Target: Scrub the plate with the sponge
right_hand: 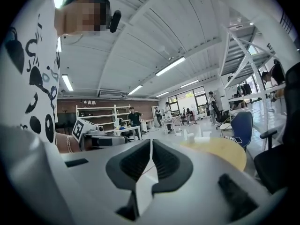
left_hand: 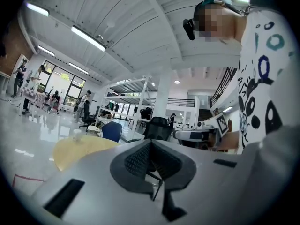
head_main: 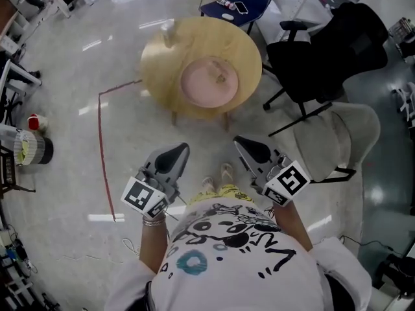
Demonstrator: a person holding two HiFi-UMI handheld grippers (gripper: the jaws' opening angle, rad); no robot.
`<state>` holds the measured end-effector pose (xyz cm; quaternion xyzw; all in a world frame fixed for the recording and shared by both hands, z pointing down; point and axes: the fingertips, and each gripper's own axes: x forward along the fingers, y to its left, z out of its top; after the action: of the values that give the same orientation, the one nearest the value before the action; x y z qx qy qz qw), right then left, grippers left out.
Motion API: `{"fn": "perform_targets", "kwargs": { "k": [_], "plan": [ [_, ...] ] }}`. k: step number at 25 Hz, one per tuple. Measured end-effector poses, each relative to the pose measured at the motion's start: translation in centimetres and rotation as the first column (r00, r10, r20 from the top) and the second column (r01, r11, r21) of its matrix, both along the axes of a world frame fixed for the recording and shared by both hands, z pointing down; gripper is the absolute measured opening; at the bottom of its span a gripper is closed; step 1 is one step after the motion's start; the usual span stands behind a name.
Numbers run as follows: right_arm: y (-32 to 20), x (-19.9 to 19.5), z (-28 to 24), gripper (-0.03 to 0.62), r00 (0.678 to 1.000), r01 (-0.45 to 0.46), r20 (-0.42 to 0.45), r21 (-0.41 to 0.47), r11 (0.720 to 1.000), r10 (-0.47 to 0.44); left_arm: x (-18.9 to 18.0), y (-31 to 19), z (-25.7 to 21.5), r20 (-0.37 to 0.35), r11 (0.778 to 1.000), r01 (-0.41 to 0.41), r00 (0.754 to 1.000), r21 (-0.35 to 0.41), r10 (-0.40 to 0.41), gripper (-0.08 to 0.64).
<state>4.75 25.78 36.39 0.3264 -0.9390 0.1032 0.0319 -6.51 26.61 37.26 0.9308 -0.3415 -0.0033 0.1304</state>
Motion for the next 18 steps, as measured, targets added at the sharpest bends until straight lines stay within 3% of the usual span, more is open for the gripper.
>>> {"fn": "perform_targets", "kwargs": {
  "k": [7,18],
  "plan": [
    [-2.8,0.5,1.4,0.029,1.0,0.004,0.001,-0.028,1.0,-0.004,-0.1,-2.5,1.2,0.006,1.0,0.02,1.0,-0.023,-0.02,0.015],
    [-11.4,0.8,0.3,0.029,0.999,0.046,0.023,0.008,0.999,-0.047,1.0,-11.2,0.1,0.017,0.999,0.048,0.999,-0.009,-0.048,0.015]
  ]
}}
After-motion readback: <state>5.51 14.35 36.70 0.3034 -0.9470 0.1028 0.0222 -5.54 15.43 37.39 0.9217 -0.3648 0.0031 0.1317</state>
